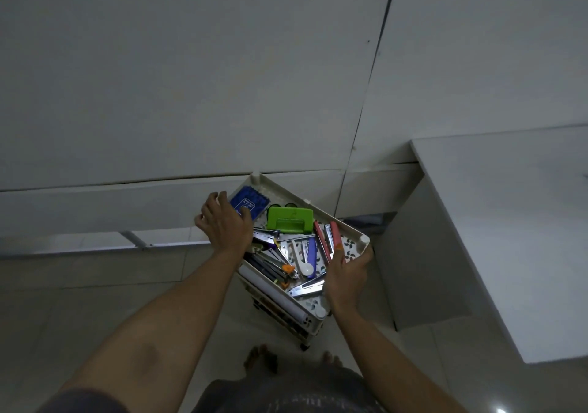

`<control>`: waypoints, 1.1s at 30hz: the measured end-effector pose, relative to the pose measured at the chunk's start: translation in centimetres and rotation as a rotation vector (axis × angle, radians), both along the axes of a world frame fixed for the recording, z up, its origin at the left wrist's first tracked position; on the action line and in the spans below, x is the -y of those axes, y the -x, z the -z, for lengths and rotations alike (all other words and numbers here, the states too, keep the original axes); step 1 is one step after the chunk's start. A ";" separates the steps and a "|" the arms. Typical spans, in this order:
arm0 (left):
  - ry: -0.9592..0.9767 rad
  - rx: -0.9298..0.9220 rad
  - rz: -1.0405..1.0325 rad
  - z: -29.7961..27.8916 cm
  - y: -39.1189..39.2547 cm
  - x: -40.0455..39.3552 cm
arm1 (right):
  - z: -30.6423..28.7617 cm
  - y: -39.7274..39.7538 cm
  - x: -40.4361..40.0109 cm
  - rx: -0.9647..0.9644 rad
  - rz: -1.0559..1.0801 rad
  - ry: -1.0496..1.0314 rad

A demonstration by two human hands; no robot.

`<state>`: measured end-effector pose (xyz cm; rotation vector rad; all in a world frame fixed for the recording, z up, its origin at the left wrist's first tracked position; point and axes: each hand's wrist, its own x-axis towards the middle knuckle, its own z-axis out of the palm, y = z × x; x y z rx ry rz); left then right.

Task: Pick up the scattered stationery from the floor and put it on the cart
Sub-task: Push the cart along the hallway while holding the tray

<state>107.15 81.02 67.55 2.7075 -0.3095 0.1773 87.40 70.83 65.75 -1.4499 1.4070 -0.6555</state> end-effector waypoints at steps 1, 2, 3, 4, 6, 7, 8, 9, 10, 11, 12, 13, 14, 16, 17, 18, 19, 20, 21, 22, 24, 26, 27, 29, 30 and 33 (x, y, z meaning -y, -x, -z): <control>-0.019 -0.043 0.000 0.0 -0.6 0.1 | 0.0 0.0 0.0 -0.005 -0.001 0.001; -0.043 -0.090 0.001 0.1 -1.0 0.2 | 0.0 0.0 -0.1 -0.017 0.001 0.004; -0.066 -0.123 0.001 0.3 -1.3 0.1 | 0.0 0.0 0.0 -0.026 0.003 0.011; -0.089 -0.140 0.003 0.5 -1.5 0.0 | -0.1 0.0 -0.1 -0.032 0.005 0.020; -0.120 -0.133 0.007 0.8 -1.8 -0.2 | -0.1 -0.1 -0.2 -0.054 0.003 0.044; -0.120 -0.119 0.005 0.9 -1.9 -0.3 | -0.1 -0.1 -0.2 -0.071 -0.003 0.053; -0.112 -0.111 -0.002 0.8 -2.0 -0.3 | -0.1 -0.2 -0.1 -0.085 -0.007 0.058; -0.102 -0.108 -0.008 0.7 -2.1 -0.5 | 0.0 -0.2 0.0 -0.094 -0.011 0.059; -0.096 -0.108 -0.010 0.7 -2.2 -0.6 | 0.0 -0.3 0.1 -0.097 -0.015 0.054; -0.091 -0.109 -0.011 0.6 -2.2 -0.8 | 0.0 -0.4 0.2 -0.097 -0.022 0.040; -0.084 -0.107 -0.013 0.6 -2.2 -1.0 | -0.1 -0.5 0.3 -0.093 -0.031 0.023; -0.074 -0.102 -0.019 0.6 -2.1 -1.2 | -0.2 -0.6 0.4 -0.092 -0.041 0.008; -0.064 -0.098 -0.029 0.6 -1.9 -1.3 | -0.3 -0.7 0.5 -0.101 -0.053 0.008; -0.049 -0.090 -0.060 0.6 -1.3 -1.6 | -0.5 -0.8 0.7 -0.126 -0.074 0.044; -0.044 -0.088 -0.078 0.6 -1.0 -1.7 | -0.7 -0.8 1.0 -0.119 -0.085 0.064; -0.041 -0.088 -0.094 0.6 -0.7 -1.9 | -0.8 -0.9 1.3 -0.105 -0.102 0.073; -0.040 -0.092 -0.109 0.6 -0.4 -2.0 | -0.9 -1.0 1.7 -0.097 -0.127 0.072; -0.039 -0.100 -0.122 0.6 -0.2 -2.2 | -1.0 -1.1 2.2 -0.104 -0.157 0.069; -0.037 -0.107 -0.131 0.6 -0.1 -2.3 | -1.0 -1.3 2.6 -0.123 -0.188 0.069; -0.035 -0.111 -0.136 0.6 0.0 -2.4 | -1.0 -1.5 3.1 -0.145 -0.218 0.075; -0.036 -0.111 -0.136 0.7 0.1 -2.6 | -1.1 -2.0 3.8 -0.182 -0.274 0.088; -0.046 -0.109 -0.132 0.8 0.1 -2.8 | -1.1 -2.5 4.3 -0.196 -0.309 0.089; -0.054 -0.107 -0.130 0.8 0.1 -2.9 | -1.1 -2.8 4.5 -0.201 -0.317 0.083; -0.070 -0.101 -0.128 0.8 0.2 -2.9 | -1.1 -3.1 4.8 -0.211 -0.327 0.064; -0.078 -0.100 -0.126 0.8 0.3 -2.9 | -1.2 -3.1 4.9 -0.217 -0.331 0.058; -0.100 -0.100 -0.105 0.9 0.2 -2.9 | -1.3 -2.7 4.5 -0.283 -0.335 0.092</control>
